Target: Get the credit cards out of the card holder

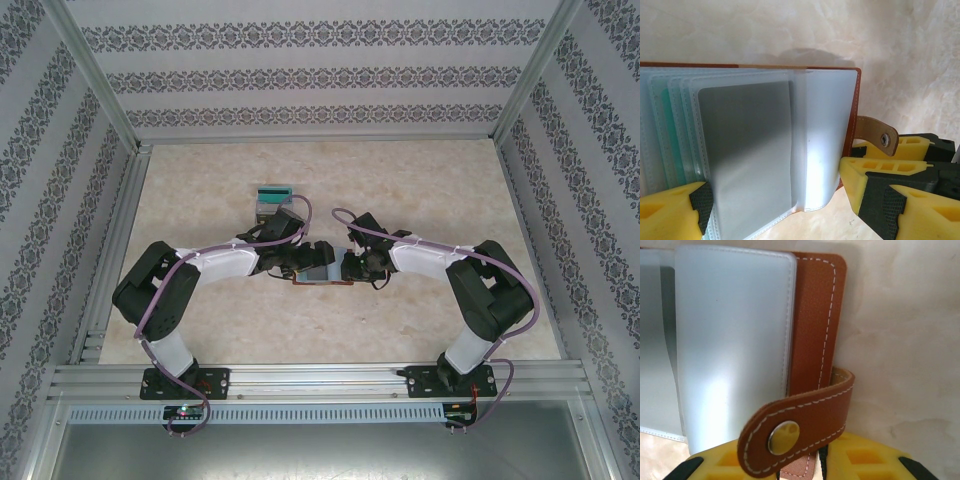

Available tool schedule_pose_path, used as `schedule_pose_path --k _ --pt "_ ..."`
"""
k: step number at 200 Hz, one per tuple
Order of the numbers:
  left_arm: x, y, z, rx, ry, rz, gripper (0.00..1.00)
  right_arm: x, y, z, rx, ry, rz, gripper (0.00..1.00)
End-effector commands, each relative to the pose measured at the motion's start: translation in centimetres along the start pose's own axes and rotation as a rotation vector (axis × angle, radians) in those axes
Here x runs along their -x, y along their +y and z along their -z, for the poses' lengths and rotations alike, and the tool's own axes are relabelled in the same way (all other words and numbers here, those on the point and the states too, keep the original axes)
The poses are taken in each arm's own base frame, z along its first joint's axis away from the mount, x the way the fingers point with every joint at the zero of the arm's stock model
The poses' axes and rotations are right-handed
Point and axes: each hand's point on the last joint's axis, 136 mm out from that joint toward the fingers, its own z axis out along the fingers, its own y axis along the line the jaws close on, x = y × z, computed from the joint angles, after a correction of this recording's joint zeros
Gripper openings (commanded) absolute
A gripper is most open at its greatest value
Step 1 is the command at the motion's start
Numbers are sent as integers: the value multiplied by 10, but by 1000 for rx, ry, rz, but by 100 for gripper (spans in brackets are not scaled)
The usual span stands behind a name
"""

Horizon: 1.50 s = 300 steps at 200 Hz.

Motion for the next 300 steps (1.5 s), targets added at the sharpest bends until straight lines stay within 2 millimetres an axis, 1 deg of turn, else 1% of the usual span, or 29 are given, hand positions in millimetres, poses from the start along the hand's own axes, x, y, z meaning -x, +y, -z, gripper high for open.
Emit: schedule_pose_path --k 1,16,53,92,128,149,171,202,217,236,261,281,300 --pt "-2 -18 1 -89 14 -4 89 -6 -2 -9 1 28 -19 30" --pt "-2 -19 2 -97 13 -8 89 -6 -3 -9 0 27 -19 30" --pt "6 -39 12 -160 -11 -22 89 -6 -3 -9 -1 26 -20 30" --pt "11 -54 25 -179 -27 -49 89 -6 -3 -9 -2 28 -21 30" --pt "15 -73 34 -214 -32 -80 89 -6 -2 -10 -1 27 -20 30" --pt "14 -82 32 -227 -22 -95 89 -5 -2 -10 0 27 -20 30" --pt "13 -88 26 -239 -6 -101 89 -4 -2 -8 2 23 -21 30" --pt "12 -100 18 -258 12 -116 89 -4 -6 -6 2 11 -38 31" --pt "10 -102 13 -258 22 -121 89 -3 -9 -3 1 2 -49 31" --pt "10 -102 13 -259 17 -118 88 -3 -11 0 3 -5 -54 31" --pt "18 -86 21 -198 -32 -105 89 -2 -12 3 3 -14 -57 31" --pt "25 -64 31 -153 -76 -62 89 -1 -12 4 2 -18 -60 31" --pt "29 -37 40 -94 -110 -16 89 0 -15 5 -10 -26 -62 32"
